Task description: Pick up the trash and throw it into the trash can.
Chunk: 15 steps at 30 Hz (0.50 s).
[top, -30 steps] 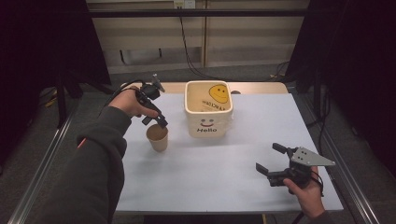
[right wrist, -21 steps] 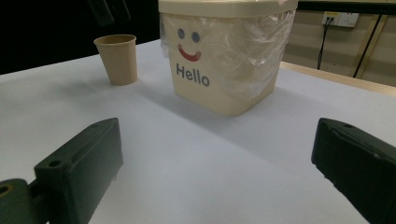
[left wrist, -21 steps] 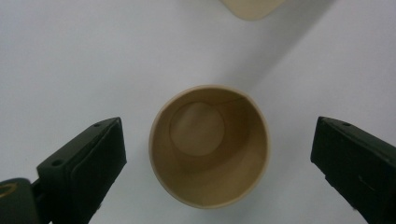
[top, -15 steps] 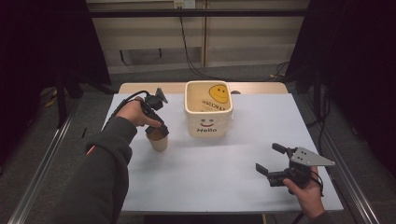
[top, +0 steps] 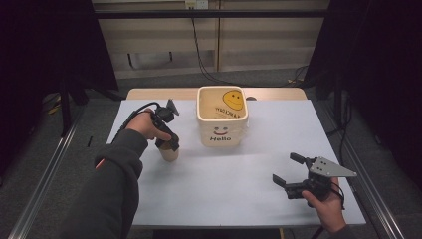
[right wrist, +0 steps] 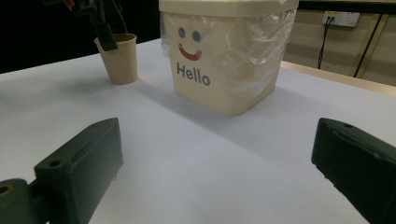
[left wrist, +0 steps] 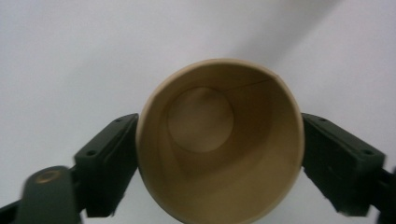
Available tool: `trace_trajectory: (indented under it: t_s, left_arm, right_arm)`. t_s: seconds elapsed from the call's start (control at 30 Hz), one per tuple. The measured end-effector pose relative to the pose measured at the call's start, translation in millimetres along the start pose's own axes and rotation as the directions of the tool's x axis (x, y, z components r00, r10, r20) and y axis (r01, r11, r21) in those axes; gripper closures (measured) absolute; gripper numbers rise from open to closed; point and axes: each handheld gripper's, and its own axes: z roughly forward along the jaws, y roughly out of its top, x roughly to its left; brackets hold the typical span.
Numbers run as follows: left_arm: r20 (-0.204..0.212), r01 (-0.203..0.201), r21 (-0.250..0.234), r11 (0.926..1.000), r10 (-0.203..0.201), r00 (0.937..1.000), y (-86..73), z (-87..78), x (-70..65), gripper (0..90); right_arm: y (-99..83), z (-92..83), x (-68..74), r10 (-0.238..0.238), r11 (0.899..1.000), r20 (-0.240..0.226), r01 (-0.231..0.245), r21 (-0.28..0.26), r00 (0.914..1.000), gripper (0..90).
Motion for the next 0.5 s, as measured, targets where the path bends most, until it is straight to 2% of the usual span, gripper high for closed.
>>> trace_trajectory:
  t_s: [0.13,0.23,0.27,0.5]
  left_arm:
    - [0.007,0.025,0.001,0.9997,-0.025,0.9997,-1.4,-5.8,-0.8,20.9]
    - [0.004,0.009,-0.007,0.9999,-0.009,1.0,-2.1,-14.4,-0.3,20.9]
    - [0.003,0.018,-0.009,0.9998,-0.018,0.9998,-2.2,-18.8,-0.6,20.8]
    - [-0.002,0.017,-0.015,0.9997,-0.017,0.9999,-0.3,-51.0,-4.5,21.1]
  right_arm:
    - [0.0,0.2,0.3,-0.002,1.0,0.006,0.002,-0.005,1.0,1.5]
    - [0.1,0.1,0.2,0.0,1.0,0.008,0.0,-0.006,1.0,1.5]
    - [-0.1,0.1,0.0,-0.002,1.0,0.008,0.002,-0.005,1.0,1.4]
    - [0.3,0.2,0.1,0.0,1.0,0.011,0.0,-0.01,0.9999,1.5]
